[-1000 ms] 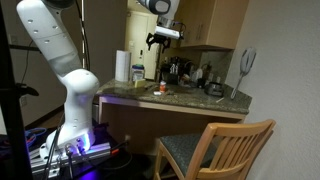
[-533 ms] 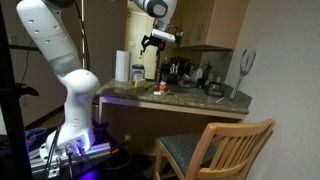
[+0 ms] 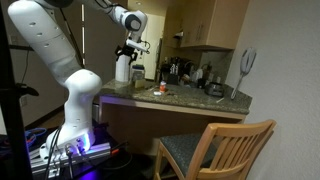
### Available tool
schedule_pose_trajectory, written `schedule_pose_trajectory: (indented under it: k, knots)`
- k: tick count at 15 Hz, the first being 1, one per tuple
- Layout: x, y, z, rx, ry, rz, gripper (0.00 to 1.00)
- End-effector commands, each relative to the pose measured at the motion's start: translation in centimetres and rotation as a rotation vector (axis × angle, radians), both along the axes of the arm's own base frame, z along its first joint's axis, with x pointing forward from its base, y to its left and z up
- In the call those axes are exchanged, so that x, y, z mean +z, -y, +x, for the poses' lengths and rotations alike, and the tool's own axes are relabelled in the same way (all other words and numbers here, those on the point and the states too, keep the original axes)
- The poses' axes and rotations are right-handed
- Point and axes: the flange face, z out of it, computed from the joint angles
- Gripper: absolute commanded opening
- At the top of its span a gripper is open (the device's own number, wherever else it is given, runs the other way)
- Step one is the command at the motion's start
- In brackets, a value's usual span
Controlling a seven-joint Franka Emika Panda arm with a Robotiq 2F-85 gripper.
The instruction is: Move the kitchen sponge to the left
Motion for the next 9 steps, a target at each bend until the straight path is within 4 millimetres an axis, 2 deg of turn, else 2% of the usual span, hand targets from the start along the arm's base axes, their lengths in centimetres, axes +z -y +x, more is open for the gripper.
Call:
schedule_pose_trajectory:
  k: [1, 4, 9]
  knots:
    - [0.2, -0.2, 0.0, 0.004, 0.0, 0.0, 1.0]
    - [0.4, 0.2, -0.1, -0.081, -0.026, -0.001, 1.0]
    - [0.6, -0.9, -0.2, -0.271, -0.054, 0.078, 1.0]
